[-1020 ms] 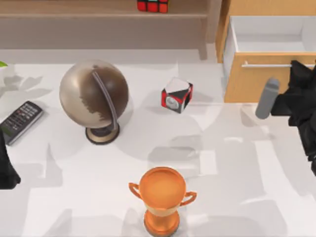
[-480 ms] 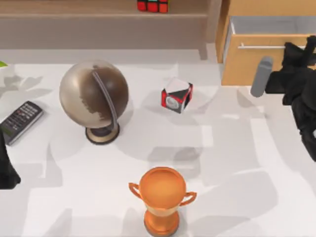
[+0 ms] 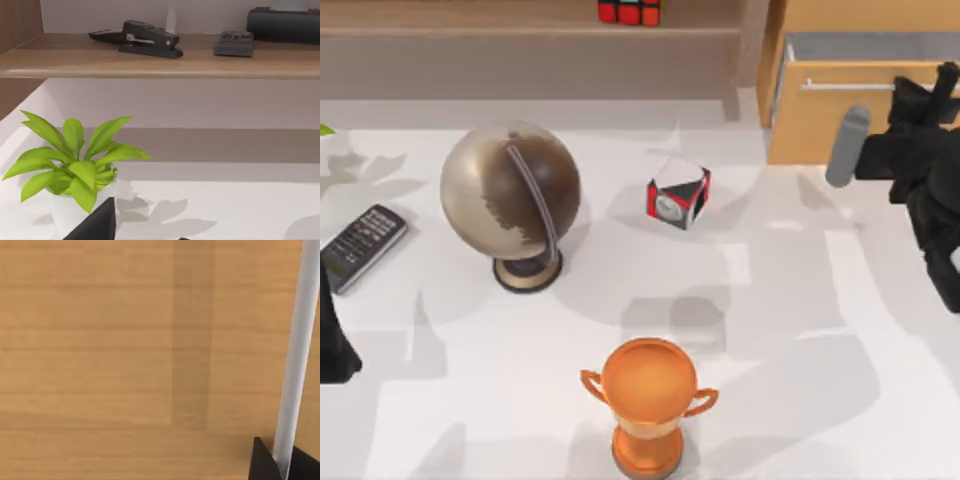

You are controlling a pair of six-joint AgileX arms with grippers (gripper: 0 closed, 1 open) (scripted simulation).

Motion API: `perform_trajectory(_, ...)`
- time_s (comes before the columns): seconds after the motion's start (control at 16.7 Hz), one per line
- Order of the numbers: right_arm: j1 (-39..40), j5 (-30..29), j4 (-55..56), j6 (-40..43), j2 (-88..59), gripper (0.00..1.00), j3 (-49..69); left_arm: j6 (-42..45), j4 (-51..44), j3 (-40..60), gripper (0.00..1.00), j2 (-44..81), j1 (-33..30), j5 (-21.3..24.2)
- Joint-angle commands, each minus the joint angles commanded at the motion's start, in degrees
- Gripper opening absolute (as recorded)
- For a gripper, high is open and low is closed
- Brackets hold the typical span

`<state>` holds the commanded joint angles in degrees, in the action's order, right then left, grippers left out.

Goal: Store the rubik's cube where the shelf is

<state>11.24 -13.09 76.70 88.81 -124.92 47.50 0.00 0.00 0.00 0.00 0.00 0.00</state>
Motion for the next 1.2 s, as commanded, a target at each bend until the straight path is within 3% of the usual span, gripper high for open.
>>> perform_trajectory(0.48, -1.7, 1.6, -7.8, 0.1, -6.2, 0.00, 14.1, 0.0, 0.0, 0.0, 1.00, 0.0, 0.0, 0.0)
perform_trajectory(0.84, -1.9, 1.8, -8.8, 0.1, -6.9, 0.00, 15.7, 0.0, 0.0, 0.0, 1.00, 0.0, 0.0, 0.0)
perform_trajectory(1.2, -1.9, 1.8, -8.8, 0.1, -6.9, 0.45, 15.7, 0.0, 0.0, 0.0, 1.00, 0.0, 0.0, 0.0)
